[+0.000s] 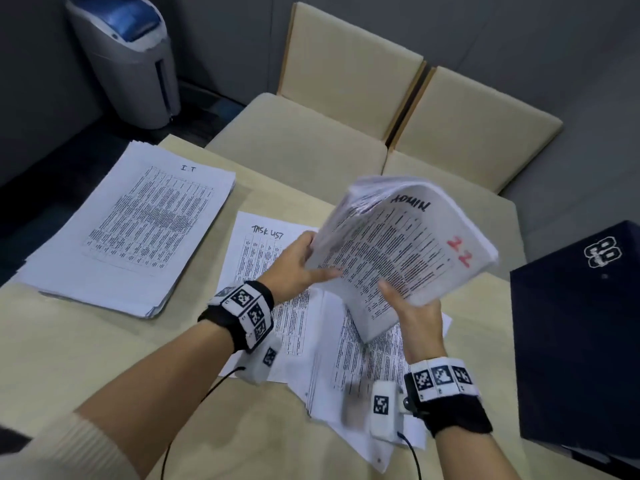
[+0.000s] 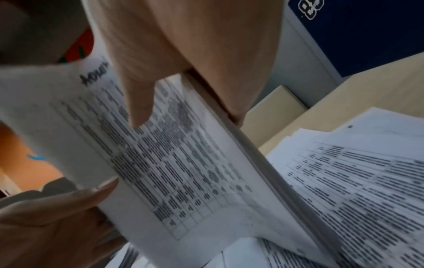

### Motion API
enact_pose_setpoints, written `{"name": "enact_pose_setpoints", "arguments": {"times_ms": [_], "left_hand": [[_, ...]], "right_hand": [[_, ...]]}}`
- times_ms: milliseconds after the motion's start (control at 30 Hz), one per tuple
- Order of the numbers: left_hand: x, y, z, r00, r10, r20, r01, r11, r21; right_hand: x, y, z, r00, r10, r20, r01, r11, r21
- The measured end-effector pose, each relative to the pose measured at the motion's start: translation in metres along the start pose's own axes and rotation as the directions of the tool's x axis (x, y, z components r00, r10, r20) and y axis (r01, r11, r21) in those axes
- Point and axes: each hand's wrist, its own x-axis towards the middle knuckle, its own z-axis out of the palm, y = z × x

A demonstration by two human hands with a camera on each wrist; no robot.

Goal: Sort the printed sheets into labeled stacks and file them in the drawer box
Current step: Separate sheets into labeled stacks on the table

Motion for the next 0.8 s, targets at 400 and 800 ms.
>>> {"name": "enact_pose_setpoints", "arguments": {"times_ms": [400, 800], "left_hand": [[-0.014, 0.003, -0.022, 0.964, 0.121, -0.236, -0.104, 0.991, 0.082], [-0.043, 0.002, -0.178, 0.826, 0.064, -0.56, -0.037, 0.998, 0.06]], "right_hand": [[0.022, -0.017, 0.029, 0.959, -0.108, -0.263, 0.105, 0.994, -0.025], [0.061, -0.03, 0.165, 0.99, 0.07, 0.123, -0.061, 0.996, -0.072]]}}
